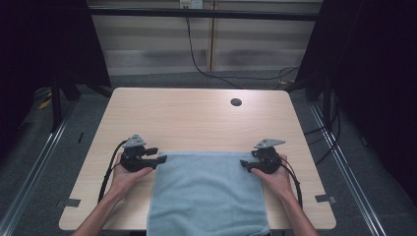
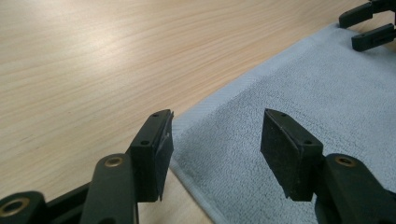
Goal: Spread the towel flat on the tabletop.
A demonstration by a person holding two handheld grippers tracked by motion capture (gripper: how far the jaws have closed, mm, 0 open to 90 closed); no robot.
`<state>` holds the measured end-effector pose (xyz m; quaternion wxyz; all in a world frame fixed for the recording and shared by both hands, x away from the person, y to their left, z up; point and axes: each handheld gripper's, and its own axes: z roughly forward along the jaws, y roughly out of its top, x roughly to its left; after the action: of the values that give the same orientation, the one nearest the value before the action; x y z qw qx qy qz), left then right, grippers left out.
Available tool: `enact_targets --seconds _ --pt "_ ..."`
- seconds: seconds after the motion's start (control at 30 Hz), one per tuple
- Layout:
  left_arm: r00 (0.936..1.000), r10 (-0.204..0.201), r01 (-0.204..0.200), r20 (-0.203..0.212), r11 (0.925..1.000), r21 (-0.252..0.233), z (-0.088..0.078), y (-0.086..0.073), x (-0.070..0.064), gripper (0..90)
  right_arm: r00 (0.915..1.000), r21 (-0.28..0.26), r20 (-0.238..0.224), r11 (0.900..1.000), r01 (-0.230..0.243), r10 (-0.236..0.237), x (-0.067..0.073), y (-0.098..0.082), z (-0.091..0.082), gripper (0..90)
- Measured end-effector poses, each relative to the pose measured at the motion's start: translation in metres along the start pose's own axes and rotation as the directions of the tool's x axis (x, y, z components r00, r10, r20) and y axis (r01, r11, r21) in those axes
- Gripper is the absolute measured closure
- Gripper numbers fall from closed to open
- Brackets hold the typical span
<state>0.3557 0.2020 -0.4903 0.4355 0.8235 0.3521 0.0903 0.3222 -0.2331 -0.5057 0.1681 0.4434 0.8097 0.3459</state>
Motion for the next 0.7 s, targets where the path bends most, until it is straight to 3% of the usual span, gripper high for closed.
enact_targets --seconds 0.07,0.17,0.27,0.37,0.43,0.57,0.7 --pt "0.9996 -0.027 0.027 0.011 0.9994 0.02 0.006 -0.001 0.003 41.7 1.0 -0.003 -0.002 1.0 0.007 -0.007 -0.001 0.001 0.001 36.7" --pt "0.9999 -0.017 0.017 0.0 0.9988 0.045 0.009 -0.002 0.006 39.1 0.9999 0.0 0.002 1.0 -0.012 0.012 0.0 0.001 0.001 39.8" --pt "0.9996 -0.026 0.027 -0.009 0.9984 0.05 0.01 -0.004 0.007 37.4 0.9999 0.001 0.002 1.0 -0.016 0.016 0.002 0.001 0.0 49.7" --pt "0.9998 -0.003 0.004 -0.018 0.9967 0.082 0.014 -0.006 0.005 36.6 0.9999 -0.005 -0.013 1.0 -0.006 0.006 0.004 0.001 -0.001 58.9" --pt "0.9999 0.007 -0.006 -0.015 0.9969 0.079 0.016 -0.007 0.004 35.5 0.9995 -0.009 -0.03 1.0 -0.009 0.009 0.004 0.0 -0.002 67.5" --pt "0.997 0.065 -0.062 -0.042 0.9944 0.086 0.017 -0.007 -0.002 35.9 0.9976 -0.008 -0.066 1.0 -0.022 0.021 0.004 0.0 -0.002 77.9" --pt "0.9925 0.122 -0.122 0.0 0.9883 0.091 0.015 -0.008 -0.008 56.7 0.9967 -0.02 -0.081 1.0 -0.004 0.003 0.005 -0.001 -0.001 82.1"
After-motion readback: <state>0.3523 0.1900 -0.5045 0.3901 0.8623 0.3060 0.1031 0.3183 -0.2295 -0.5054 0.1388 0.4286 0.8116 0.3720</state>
